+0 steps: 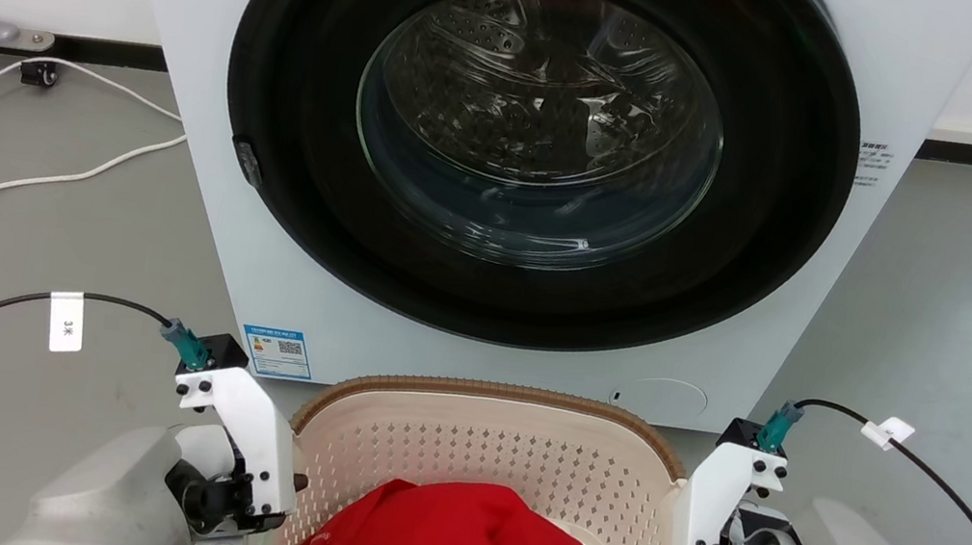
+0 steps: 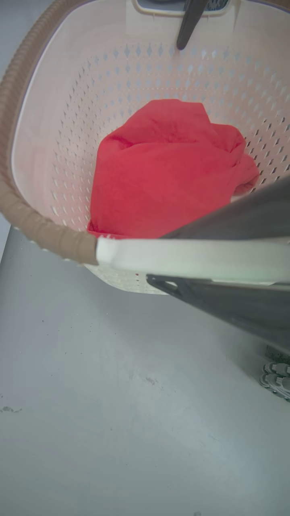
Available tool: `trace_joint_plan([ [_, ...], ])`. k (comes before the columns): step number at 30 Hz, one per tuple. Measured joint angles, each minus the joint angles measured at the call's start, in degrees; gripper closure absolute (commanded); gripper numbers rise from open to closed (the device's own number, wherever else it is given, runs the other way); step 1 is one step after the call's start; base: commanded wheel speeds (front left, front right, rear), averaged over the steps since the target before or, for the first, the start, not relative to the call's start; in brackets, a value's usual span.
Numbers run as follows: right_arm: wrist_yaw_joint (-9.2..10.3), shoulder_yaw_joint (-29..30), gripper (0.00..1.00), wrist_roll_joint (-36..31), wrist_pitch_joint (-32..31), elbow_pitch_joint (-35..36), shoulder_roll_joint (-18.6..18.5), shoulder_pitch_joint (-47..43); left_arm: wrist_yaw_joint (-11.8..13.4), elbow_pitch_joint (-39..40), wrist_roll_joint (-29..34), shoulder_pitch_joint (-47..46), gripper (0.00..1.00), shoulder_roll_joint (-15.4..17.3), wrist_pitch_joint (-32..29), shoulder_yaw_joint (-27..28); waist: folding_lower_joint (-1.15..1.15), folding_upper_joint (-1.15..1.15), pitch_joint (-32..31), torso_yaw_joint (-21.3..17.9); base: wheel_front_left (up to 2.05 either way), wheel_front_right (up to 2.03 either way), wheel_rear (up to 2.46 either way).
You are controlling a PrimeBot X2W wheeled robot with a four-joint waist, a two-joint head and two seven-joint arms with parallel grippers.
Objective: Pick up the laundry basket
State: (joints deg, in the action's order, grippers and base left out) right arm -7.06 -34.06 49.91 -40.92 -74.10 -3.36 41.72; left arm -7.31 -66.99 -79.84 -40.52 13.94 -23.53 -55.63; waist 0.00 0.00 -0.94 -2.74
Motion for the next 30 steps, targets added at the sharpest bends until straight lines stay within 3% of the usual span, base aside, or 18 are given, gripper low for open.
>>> trace_joint_plan([
  [30,0.00,0.56,1.00,0.03,-0.30,0.00,0.00,-0.49,0.00,0.09,-0.82,0.34,1.00,0.02,0.08,-0.60,0.00,0.00,-0.40,-0.14,0.00,0.00,0.00],
])
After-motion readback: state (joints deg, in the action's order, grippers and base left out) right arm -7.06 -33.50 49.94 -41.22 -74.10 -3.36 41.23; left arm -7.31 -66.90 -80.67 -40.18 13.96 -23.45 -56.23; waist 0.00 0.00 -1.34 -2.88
